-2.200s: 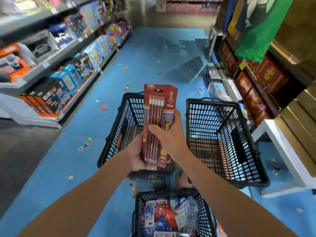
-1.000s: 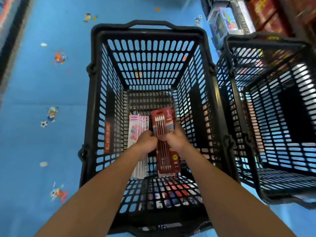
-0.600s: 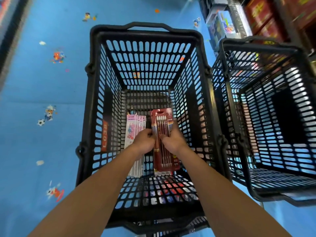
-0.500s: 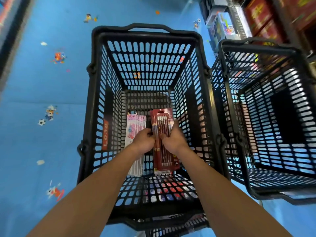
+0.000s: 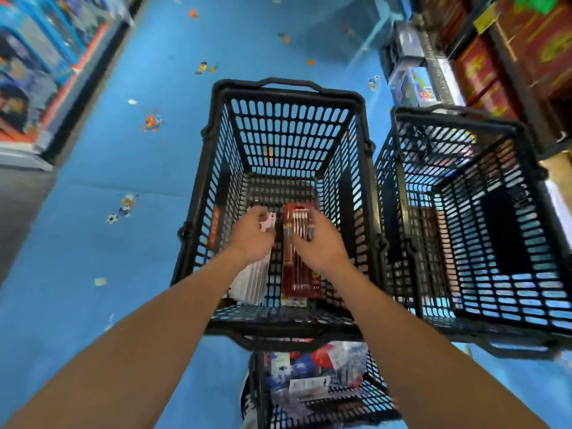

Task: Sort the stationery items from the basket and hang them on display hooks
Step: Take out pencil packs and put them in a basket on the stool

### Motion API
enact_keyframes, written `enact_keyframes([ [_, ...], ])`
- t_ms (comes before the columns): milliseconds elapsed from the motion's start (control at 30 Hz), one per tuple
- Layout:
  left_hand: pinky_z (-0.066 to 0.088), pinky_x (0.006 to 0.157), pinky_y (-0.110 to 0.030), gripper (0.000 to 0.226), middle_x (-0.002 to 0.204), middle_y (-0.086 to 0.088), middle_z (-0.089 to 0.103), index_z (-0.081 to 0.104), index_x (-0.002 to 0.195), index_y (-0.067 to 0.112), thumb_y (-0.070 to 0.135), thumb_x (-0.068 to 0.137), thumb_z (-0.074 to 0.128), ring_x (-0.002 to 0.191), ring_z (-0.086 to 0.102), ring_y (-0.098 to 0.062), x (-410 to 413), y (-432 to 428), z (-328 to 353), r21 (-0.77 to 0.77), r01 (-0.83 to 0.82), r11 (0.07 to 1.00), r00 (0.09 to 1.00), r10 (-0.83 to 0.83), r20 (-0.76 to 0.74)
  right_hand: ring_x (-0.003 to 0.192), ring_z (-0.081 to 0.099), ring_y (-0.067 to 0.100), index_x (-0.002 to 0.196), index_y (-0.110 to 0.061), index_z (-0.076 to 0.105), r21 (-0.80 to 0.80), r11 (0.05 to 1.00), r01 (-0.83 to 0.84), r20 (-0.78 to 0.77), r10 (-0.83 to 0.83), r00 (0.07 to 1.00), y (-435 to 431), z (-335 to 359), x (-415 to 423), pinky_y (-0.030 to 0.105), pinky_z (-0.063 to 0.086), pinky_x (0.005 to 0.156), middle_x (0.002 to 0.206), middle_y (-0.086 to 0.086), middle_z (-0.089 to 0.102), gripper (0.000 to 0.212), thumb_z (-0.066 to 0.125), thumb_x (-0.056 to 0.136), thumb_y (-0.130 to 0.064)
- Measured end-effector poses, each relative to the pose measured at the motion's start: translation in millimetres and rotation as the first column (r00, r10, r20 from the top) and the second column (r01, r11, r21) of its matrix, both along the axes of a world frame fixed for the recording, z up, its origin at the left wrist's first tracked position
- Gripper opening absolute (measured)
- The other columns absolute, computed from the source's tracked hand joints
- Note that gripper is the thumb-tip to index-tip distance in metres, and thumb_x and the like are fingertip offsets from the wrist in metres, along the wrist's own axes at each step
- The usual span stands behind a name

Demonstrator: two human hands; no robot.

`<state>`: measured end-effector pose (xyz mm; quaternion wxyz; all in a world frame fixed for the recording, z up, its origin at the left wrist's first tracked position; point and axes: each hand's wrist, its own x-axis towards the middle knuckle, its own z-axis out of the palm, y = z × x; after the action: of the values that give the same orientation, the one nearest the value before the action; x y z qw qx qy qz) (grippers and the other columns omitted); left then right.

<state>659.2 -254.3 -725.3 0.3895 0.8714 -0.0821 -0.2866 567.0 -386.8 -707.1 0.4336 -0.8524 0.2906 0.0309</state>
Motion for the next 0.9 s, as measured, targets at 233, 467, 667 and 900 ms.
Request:
enact_keyframes([
  [233, 0.053, 0.090, -0.032, 0.034, 0.106, 0.000, 0.066, 0.063, 0.124, 0.009, 0.005, 0.090, 0.065, 0.099, 0.064, -0.021, -46.2, 19.9, 91.8, -0.020, 0.008, 1.000, 0.974, -0.003, 0.226, 0.089, 0.056, -0.003, 0.128, -0.023, 0.060, 0.011, 0.995, -0.104, 0.182, 0.100, 0.978, 4.6, 73.6, -50.9, -0.001, 0.038, 0.069, 0.103, -0.019, 0.060, 0.045, 0.079, 0.088, -0.029],
  [467, 0.058, 0.084, -0.037, 0.020, 0.086, 0.001, 0.073, 0.069, 0.079, 0.026, 0.009, 0.089, 0.073, 0.089, 0.071, -0.022, -151.7, 23.8, 196.0, -0.059, 0.035, 0.998, 0.963, -0.018, 0.270, 0.072, 0.061, 0.004, 0.100, -0.020, 0.061, 0.036, 0.993, -0.109, 0.416, 0.084, 0.905, -1.0, 141.3, -159.4, 0.012, 0.046, 0.062, 0.088, -0.003, 0.066, 0.021, 0.079, 0.089, -0.020],
  [667, 0.044, 0.058, -0.026, 0.008, 0.082, -0.011, 0.075, 0.071, 0.085, 0.011, 0.007, 0.090, 0.075, 0.065, 0.072, -0.010, -237.0, 23.2, 202.7, 0.124, 0.453, 0.883, 0.866, -0.402, -0.298, 0.069, 0.055, 0.005, 0.074, -0.015, 0.059, -0.089, 0.982, -0.168, 0.278, 0.186, 0.942, -12.9, 114.3, -263.2, 0.012, 0.040, 0.058, 0.067, -0.001, 0.060, 0.020, 0.073, 0.085, -0.007],
  [900, 0.056, 0.077, -0.033, 0.010, 0.084, -0.004, 0.067, 0.070, 0.088, 0.013, 0.018, 0.092, 0.062, 0.084, 0.066, -0.026, -300.1, 30.4, 56.4, 0.404, 0.588, 0.701, 0.809, -0.498, -0.313, 0.071, 0.059, -0.010, 0.069, -0.035, 0.054, 0.015, 0.982, -0.186, -0.001, 0.186, 0.982, -10.4, -9.6, -336.1, 0.008, 0.039, 0.063, 0.068, -0.015, 0.063, 0.036, 0.072, 0.082, -0.006],
])
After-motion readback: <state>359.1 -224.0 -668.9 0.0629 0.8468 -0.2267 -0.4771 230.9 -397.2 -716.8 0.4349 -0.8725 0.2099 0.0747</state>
